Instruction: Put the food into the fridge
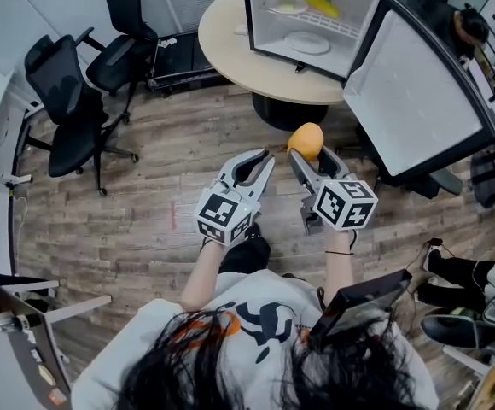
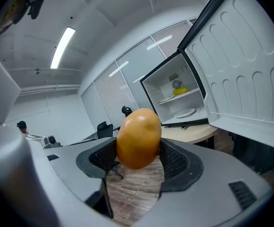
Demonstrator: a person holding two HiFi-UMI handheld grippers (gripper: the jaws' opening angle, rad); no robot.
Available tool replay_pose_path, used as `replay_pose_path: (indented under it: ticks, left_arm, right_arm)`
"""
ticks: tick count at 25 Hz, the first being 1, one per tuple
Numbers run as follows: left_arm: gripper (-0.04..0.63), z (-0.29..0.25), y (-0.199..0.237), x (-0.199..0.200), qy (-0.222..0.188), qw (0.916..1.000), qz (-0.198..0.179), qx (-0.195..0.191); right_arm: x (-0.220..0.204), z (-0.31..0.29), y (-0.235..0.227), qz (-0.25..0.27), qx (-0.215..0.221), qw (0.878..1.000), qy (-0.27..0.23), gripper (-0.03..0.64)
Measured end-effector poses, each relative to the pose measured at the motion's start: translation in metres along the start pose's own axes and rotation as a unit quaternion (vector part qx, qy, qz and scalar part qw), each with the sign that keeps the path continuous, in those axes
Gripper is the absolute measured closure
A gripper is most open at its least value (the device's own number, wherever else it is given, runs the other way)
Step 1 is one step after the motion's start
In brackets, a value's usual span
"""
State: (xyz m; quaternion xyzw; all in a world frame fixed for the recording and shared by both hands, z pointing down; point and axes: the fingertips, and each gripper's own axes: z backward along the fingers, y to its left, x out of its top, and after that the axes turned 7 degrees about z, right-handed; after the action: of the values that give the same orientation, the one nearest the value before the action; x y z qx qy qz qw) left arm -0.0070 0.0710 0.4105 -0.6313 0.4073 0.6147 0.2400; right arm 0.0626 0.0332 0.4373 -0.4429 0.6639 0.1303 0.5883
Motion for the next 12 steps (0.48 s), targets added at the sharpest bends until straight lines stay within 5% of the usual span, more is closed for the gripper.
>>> replay_pose_path:
  ticks: [12]
  left_arm:
    - [0.555,-0.024,0.08,0.019,-0.008,0.9996,0.008,-0.026]
  right_arm:
    - [0.017,-0.078,0.006,0.0,-0.02,1.0,0.004,0.327]
